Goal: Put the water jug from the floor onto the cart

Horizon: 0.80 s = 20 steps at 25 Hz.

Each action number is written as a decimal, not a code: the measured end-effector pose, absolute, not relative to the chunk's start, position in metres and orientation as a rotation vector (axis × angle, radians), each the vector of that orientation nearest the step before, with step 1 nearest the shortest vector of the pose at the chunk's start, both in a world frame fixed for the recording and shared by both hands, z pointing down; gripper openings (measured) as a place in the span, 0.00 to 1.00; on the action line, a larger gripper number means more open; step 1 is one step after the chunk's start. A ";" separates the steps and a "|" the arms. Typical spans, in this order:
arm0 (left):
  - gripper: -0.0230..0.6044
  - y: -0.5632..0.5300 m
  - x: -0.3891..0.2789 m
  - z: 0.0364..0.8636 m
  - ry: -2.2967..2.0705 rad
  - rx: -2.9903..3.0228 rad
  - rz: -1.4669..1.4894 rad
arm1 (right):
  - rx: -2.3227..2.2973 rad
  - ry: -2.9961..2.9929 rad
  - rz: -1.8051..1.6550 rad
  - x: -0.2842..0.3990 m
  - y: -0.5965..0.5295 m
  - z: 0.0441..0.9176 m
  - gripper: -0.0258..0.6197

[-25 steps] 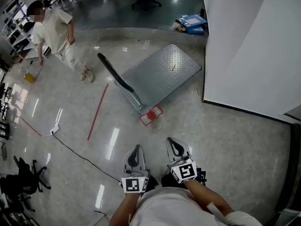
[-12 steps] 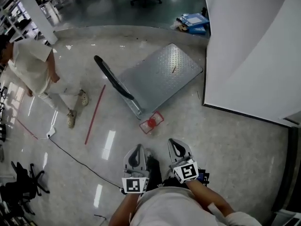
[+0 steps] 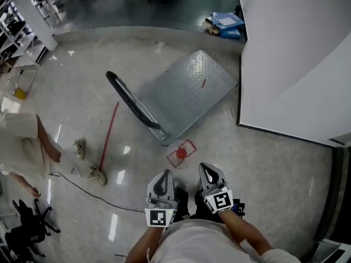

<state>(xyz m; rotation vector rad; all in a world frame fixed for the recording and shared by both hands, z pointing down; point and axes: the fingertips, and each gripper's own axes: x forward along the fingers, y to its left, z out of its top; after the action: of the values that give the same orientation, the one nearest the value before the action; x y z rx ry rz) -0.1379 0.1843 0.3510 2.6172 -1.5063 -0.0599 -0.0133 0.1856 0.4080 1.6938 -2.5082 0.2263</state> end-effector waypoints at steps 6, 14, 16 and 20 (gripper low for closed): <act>0.04 0.149 -0.137 0.380 -1.514 2.608 0.034 | 1.644 -2.463 0.294 -0.009 0.149 0.441 0.06; 0.04 0.111 -0.126 0.440 -1.523 2.542 0.059 | 1.525 -2.343 0.415 0.003 0.097 0.552 0.06; 0.04 0.102 -0.121 0.461 -1.532 2.538 0.063 | 1.502 -2.298 0.444 0.011 0.080 0.591 0.06; 0.04 0.100 -0.112 0.500 -1.518 2.486 0.109 | 1.437 -2.181 0.546 0.022 0.068 0.667 0.06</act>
<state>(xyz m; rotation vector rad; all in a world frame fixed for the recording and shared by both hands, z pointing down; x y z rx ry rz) -0.1119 0.1001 0.5003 2.4857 -1.5178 0.1085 0.0221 0.0682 0.6669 1.4375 -2.1806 0.5460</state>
